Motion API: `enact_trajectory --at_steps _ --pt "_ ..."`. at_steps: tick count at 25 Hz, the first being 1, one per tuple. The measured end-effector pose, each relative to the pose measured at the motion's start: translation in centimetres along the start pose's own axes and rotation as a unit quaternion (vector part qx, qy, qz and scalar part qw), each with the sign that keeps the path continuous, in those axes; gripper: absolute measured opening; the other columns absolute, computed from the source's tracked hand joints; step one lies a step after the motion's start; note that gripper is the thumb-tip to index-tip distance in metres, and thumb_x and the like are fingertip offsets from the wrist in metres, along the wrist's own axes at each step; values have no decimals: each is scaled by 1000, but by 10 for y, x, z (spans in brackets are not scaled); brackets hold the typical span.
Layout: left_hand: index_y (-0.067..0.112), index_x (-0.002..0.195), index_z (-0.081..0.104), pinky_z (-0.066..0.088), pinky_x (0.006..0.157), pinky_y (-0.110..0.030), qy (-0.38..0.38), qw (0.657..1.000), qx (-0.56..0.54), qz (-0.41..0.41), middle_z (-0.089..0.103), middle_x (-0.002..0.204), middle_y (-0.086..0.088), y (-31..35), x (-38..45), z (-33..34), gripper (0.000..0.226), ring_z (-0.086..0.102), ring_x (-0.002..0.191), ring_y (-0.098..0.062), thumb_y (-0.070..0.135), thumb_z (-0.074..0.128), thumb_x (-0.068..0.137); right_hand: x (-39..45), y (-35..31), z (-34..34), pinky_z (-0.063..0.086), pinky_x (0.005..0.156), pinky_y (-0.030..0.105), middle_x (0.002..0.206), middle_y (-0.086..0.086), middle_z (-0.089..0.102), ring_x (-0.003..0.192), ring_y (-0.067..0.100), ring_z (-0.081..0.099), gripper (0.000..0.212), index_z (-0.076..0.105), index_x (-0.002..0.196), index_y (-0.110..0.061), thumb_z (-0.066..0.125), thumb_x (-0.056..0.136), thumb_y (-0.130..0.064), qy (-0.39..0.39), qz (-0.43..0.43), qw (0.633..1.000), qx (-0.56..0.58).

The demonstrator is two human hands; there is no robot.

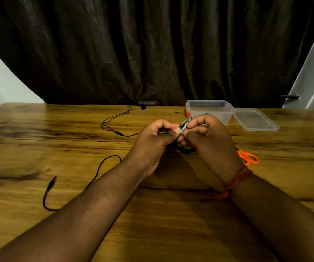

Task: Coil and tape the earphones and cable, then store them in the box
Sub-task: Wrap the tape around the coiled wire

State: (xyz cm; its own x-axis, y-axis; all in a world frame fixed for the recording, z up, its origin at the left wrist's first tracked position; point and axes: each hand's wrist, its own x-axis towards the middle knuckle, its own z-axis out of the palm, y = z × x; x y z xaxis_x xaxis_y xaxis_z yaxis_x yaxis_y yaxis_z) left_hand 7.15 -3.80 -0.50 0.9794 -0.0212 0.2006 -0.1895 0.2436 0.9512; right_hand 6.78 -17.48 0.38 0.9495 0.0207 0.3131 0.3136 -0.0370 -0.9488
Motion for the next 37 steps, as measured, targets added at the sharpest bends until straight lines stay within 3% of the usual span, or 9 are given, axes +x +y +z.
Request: enact_trajectory --at_steps 6,10,13,16,25,27,31,34,37 --pt "10 85 63 58 80 -29 -14 996 78 38 64 95 -10 -2 0 -2 13 66 80 -17 -3 66 87 0 3 2 57 72 39 73 12 73 70 26 69 24 52 97 -8 71 83 -1 19 65 993 101" --pt "15 107 60 56 84 -27 -9 996 88 24 62 98 -8 -1 0 -4 29 66 83 -15 -2 67 86 1 2 2 54 64 28 74 14 69 63 21 63 23 51 93 -9 62 85 8 4 109 973 206" --pt "13 117 62 54 90 -26 -15 995 96 -7 66 112 -10 -2 2 -6 32 68 90 -10 5 70 87 3 4 1 54 62 26 71 11 69 62 19 63 21 53 91 -10 59 86 9 -12 110 967 231" --pt "16 106 69 53 97 -38 -16 992 122 5 69 109 -13 -4 2 -7 21 68 97 -19 12 72 86 5 6 -2 53 61 26 70 10 68 63 20 64 21 53 92 -10 58 86 9 -17 105 967 232" --pt "11 93 67 55 92 -50 12 984 169 51 67 97 -10 -5 0 -6 8 69 97 -33 10 71 87 6 7 2 50 63 31 69 9 65 59 20 61 22 52 95 -8 57 86 12 14 96 974 205" --pt "10 93 67 56 90 -47 12 983 173 54 70 97 -11 -5 0 -5 6 71 93 -28 9 70 88 6 7 2 50 63 31 69 9 65 59 20 61 23 51 95 -8 58 86 12 15 94 976 198" --pt "6 94 67 56 77 -25 20 979 189 71 70 87 2 -3 -1 -4 4 69 75 -5 6 66 90 5 11 -1 54 64 30 74 10 69 66 24 66 21 52 95 -10 62 86 7 2 71 983 170" --pt "9 94 67 55 71 -21 34 974 209 79 70 89 4 -2 0 -6 4 68 74 -2 7 65 91 6 12 -2 58 73 35 80 16 71 73 28 70 16 55 101 -4 60 89 6 -8 59 988 144" --pt "13 95 67 58 74 -28 28 963 256 84 74 88 0 -2 -1 -6 5 71 79 -8 11 63 93 7 14 -2 59 74 37 80 21 70 73 30 71 16 56 98 -3 63 87 7 -6 46 992 115"
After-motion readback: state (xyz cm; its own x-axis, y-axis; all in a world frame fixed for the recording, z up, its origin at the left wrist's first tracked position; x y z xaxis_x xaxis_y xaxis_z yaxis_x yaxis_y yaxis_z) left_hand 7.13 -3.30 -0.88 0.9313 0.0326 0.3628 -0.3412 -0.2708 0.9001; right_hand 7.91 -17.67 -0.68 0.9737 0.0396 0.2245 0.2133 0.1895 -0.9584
